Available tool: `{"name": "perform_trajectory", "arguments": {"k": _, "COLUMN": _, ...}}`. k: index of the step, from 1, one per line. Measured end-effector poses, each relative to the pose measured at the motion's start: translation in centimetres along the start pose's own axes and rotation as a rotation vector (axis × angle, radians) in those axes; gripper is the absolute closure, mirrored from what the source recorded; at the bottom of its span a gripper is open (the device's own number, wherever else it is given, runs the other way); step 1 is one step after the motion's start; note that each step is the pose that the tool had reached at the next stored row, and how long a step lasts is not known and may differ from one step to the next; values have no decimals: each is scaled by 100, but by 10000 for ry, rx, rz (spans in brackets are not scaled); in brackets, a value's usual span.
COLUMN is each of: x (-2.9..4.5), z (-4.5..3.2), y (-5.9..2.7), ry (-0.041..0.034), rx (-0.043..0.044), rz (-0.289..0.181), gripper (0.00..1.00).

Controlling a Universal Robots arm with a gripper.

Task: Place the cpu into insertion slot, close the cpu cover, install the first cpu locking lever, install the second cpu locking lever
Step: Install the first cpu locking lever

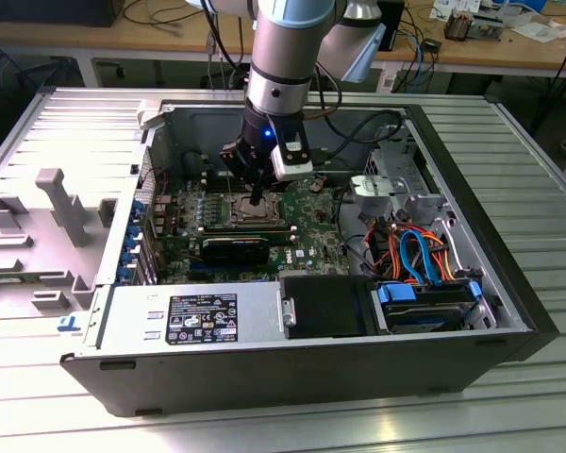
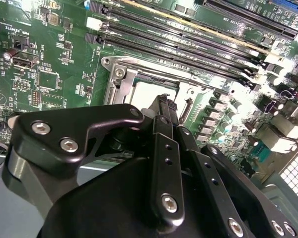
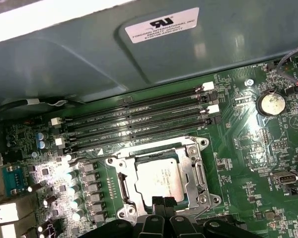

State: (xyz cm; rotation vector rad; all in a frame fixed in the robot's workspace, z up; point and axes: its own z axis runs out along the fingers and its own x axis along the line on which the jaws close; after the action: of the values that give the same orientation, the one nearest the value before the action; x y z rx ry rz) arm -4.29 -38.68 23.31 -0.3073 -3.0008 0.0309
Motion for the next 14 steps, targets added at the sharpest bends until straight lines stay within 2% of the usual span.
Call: {"name": "perform_trajectory", "arguments": {"k": 14, "x": 0, "z": 0, "y": 0, "ry": -9, "rx": 33, "rz": -266, "gripper": 89}}
